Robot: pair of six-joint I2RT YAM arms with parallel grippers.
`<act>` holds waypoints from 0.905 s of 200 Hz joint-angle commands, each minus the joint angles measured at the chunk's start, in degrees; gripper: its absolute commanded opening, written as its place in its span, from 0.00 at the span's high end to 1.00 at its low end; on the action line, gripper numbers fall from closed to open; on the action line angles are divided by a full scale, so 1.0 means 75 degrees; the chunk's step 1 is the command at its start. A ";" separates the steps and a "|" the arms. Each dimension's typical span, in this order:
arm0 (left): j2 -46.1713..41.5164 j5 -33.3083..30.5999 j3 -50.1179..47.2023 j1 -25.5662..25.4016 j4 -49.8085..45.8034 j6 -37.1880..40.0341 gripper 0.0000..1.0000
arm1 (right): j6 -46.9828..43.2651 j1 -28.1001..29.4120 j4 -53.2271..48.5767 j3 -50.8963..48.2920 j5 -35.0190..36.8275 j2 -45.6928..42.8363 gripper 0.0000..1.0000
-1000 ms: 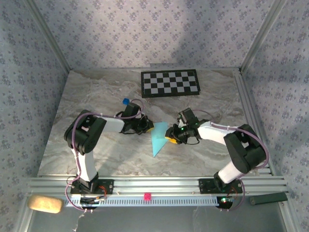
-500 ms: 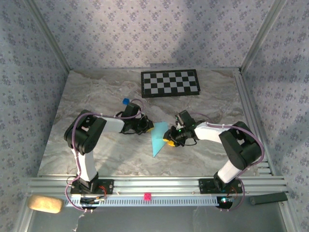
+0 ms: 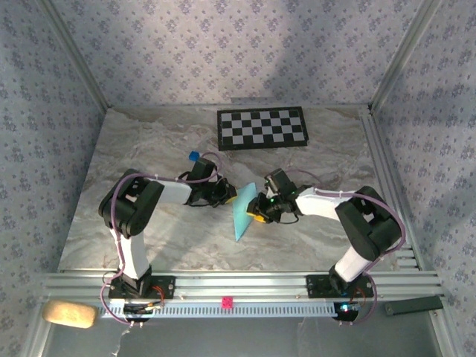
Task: Fold a paper plane with a square sheet of paper (pick it up from the middle)
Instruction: Fold the wing for the fifth time at the center of the table.
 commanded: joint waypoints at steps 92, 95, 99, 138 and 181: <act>0.0138 -0.0197 -0.0218 0.0062 -0.0728 0.0184 0.90 | -0.1364 -0.0674 0.0746 0.0339 -0.0576 0.0022 0.56; 0.0139 -0.0206 -0.0219 0.0053 -0.0729 0.0186 0.90 | -0.1379 -0.0696 0.0734 0.0362 -0.0600 0.0045 0.57; 0.0137 -0.0200 -0.0209 0.0055 -0.0737 0.0186 0.90 | -0.1407 -0.0715 0.0737 0.0392 -0.0634 0.0068 0.56; 0.0138 -0.0216 -0.0256 0.0059 -0.0705 0.0175 0.90 | -0.1744 -0.0915 0.0668 0.0598 -0.0978 0.0245 0.56; 0.0138 -0.0196 -0.0209 0.0058 -0.0716 0.0163 0.90 | -0.2296 -0.1088 0.0439 0.0830 -0.1450 0.0598 0.62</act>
